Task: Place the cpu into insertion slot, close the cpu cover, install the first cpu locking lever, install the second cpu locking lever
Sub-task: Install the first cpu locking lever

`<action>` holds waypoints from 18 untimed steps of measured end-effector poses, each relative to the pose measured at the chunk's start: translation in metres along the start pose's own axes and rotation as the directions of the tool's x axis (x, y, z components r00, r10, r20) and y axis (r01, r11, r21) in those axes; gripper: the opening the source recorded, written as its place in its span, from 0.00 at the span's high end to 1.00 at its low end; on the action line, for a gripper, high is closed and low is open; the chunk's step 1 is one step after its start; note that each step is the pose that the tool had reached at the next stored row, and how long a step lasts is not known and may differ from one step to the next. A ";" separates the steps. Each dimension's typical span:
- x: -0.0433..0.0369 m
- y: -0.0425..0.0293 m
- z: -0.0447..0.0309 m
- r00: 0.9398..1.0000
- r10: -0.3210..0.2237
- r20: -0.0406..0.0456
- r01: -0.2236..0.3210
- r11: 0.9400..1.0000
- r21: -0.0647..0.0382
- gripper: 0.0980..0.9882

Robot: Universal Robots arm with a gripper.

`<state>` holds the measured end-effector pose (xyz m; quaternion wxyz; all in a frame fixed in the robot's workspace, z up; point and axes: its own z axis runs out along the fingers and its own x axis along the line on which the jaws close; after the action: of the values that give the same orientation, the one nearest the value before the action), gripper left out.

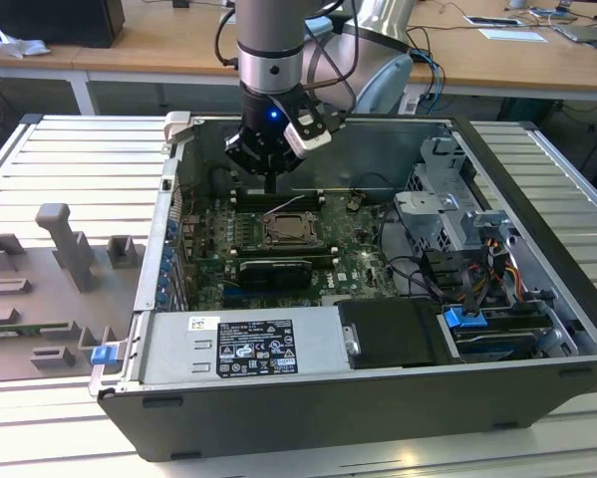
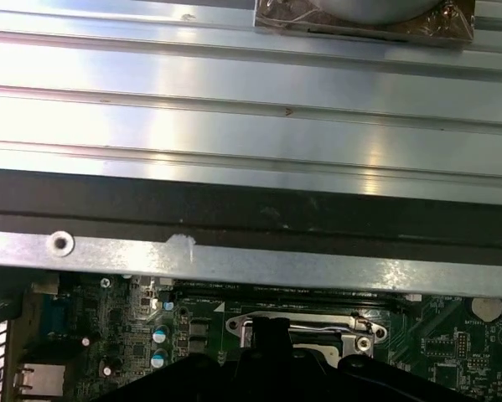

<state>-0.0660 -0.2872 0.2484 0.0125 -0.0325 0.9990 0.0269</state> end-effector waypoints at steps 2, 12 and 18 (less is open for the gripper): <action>-0.0013 -0.0002 0.0012 1.000 0.001 0.000 -0.001 1.000 -0.004 0.99; -0.0113 -0.0015 0.0117 1.000 -0.029 0.000 0.029 0.999 -0.029 0.99; -0.0132 -0.0017 0.0141 0.999 -0.038 0.000 0.038 0.999 -0.030 0.99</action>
<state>-0.0525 -0.2873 0.2346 0.0123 -0.0514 0.9977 0.0417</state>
